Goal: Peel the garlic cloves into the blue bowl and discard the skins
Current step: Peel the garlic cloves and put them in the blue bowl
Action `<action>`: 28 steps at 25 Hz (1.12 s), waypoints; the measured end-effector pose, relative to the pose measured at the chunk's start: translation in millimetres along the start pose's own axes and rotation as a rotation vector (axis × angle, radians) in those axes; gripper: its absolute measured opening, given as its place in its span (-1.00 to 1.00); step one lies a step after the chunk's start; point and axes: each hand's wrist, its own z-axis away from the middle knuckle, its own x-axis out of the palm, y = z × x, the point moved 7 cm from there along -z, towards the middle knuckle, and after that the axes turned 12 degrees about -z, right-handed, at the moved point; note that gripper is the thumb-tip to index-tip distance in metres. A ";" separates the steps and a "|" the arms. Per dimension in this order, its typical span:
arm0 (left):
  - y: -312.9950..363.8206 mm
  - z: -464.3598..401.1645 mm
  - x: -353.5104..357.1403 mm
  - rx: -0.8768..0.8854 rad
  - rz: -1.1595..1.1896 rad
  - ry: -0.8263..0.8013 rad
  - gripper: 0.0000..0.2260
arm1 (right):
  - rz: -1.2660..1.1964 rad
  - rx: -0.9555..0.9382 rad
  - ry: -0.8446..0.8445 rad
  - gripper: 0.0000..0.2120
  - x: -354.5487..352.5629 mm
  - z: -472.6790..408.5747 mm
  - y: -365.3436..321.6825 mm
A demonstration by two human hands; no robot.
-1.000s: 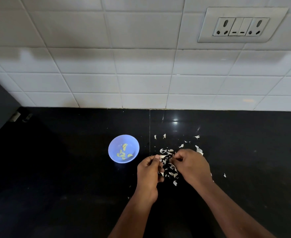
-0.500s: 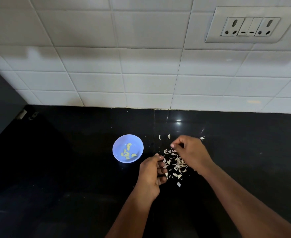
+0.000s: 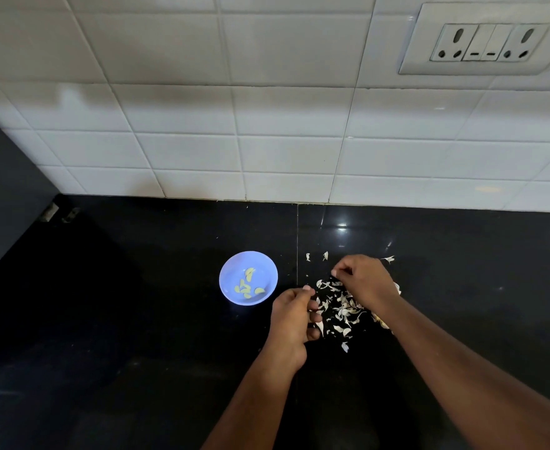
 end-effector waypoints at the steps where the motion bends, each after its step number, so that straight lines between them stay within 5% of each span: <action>1: 1.6 -0.9 -0.1 0.017 -0.007 0.008 -0.85 | -0.194 0.052 -0.003 -0.92 -1.5 7.4 -0.3; 4: 8.2 -2.1 2.2 0.069 0.024 0.007 -0.82 | -0.742 0.150 -0.059 -0.90 1.2 36.6 -10.6; 8: 20.0 6.9 13.9 0.150 0.041 -0.075 -0.88 | -0.977 0.147 -0.082 -0.85 -1.4 59.3 -25.0; 21: 30.6 22.5 22.2 0.148 0.181 -0.178 -0.94 | -0.906 0.048 -0.002 -0.82 -22.7 74.2 -31.5; 28: 26.4 24.2 23.5 0.072 0.201 -0.140 -0.94 | -0.492 -0.216 0.139 -0.84 -29.6 77.3 -43.4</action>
